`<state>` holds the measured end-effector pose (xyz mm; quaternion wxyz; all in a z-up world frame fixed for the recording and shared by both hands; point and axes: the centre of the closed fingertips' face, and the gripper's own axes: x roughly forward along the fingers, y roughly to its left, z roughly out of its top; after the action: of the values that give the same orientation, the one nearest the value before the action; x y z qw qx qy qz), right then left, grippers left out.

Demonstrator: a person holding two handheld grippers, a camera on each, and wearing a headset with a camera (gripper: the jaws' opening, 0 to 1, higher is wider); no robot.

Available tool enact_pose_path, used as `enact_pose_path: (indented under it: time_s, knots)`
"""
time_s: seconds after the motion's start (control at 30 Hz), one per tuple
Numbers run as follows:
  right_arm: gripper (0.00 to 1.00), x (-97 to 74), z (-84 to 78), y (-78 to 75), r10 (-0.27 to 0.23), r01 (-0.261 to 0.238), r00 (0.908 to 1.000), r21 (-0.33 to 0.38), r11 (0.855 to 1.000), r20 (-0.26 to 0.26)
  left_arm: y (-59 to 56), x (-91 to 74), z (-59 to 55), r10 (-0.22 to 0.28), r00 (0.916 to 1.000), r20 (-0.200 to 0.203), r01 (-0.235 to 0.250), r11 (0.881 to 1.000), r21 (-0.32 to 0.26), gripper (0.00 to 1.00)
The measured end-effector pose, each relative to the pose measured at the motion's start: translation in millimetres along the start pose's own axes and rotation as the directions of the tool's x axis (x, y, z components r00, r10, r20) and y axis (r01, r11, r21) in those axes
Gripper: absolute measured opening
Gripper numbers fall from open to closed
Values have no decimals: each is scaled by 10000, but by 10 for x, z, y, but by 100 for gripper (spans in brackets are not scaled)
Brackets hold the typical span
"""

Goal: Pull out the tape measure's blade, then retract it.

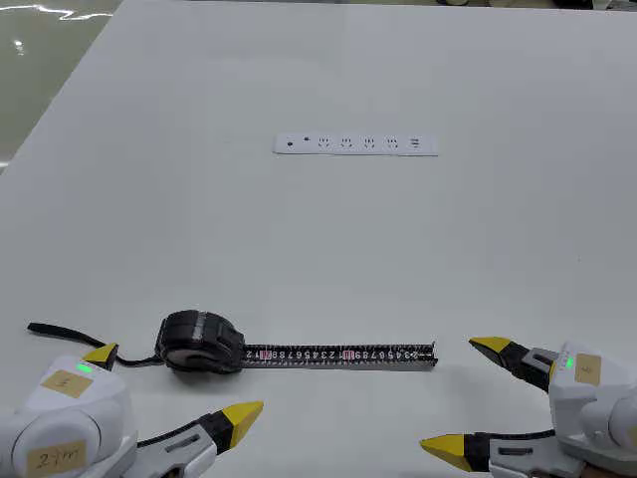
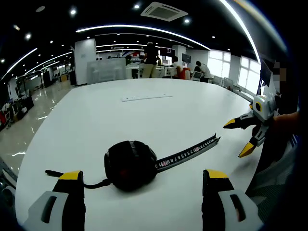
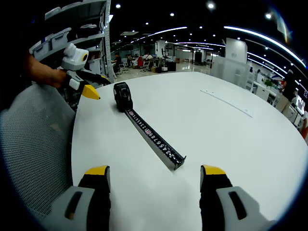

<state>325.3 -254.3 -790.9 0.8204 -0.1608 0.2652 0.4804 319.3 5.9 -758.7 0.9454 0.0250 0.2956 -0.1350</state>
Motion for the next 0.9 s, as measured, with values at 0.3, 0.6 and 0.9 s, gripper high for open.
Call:
enact_pose_path:
  time_s: [0.3, 0.6, 0.9]
  knots:
    - [65, 105, 20, -90, 438, -443, 9990, -509, 9977, -109, 67, 88, -23, 703, 9975, -90, -706, 9966, -421, 100]
    - [53, 209, 11, -159, 870, -894, 9959, -1163, 9892, -252, 56, 176, -17, 1050, 9945, -2, -1047, 9915, -773, 99]
    - [38, 297, -18, -239, 1242, -1313, 9910, -1825, 9744, -495, 128, 283, -73, 1360, 9906, -144, -1368, 9856, -993, 96]
